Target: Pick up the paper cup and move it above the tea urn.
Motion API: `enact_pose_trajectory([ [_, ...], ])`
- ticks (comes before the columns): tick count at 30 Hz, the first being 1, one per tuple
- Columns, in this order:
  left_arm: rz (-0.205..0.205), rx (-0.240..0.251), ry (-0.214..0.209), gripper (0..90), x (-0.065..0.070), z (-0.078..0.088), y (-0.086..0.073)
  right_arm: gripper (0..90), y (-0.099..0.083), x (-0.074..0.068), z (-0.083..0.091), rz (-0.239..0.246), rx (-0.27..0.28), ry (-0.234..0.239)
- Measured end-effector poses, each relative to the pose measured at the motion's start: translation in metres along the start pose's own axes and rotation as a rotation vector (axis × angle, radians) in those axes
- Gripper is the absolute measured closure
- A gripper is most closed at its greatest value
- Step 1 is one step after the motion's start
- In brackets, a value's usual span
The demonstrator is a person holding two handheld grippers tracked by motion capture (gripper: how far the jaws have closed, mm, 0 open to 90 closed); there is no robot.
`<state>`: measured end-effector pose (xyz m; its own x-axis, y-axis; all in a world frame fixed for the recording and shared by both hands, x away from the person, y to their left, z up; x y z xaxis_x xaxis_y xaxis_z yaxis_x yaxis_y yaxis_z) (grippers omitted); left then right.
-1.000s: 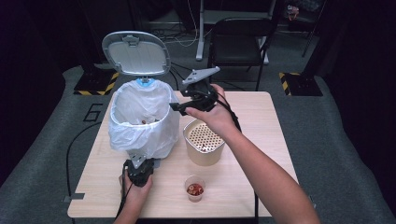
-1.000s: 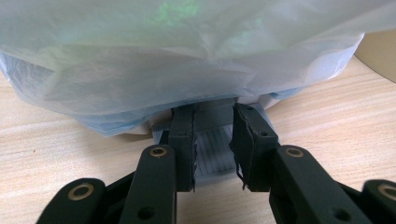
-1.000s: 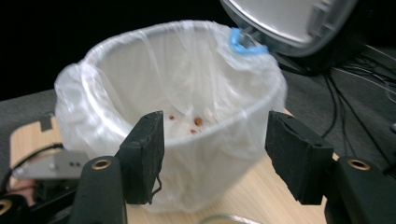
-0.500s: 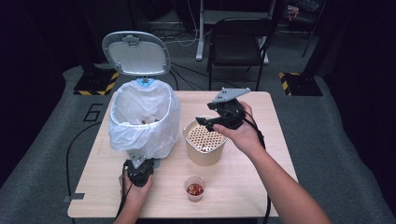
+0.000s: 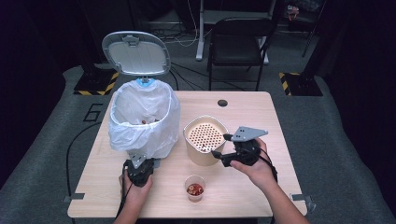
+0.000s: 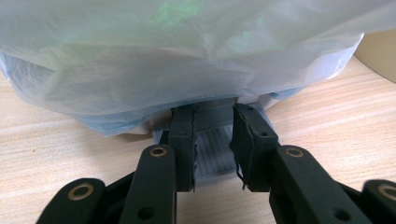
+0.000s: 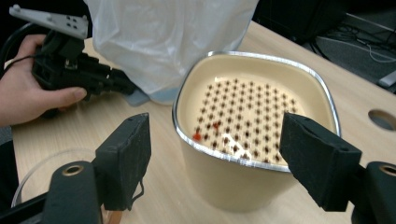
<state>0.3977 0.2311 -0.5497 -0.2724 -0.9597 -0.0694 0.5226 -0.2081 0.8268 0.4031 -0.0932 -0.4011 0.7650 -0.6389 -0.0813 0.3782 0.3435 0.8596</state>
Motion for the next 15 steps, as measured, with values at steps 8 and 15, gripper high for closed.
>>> enact_pose_trajectory([
  [8,0.0,0.0,0.0,69.9,0.0,0.0,0.0,29.8,-0.024,0.006,0.0,-0.04,-0.006,-0.03],
  [15,0.017,0.003,-0.001,69.8,0.001,0.0,0.0,30.9,-0.038,-0.008,-0.007,-0.064,0.003,0.042],
])
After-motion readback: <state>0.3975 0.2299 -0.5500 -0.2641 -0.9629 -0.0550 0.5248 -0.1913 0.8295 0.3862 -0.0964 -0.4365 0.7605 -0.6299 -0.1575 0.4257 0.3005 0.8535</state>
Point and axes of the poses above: each handheld gripper's, and its own axes: z roughly backward along the jaws, y roughly out of its top, x roughly to its right, the point moved 4 cm from there along -z, roughly forward along the jaws, and after that the axes turned 7 degrees about -z, right-handed, at the moved point
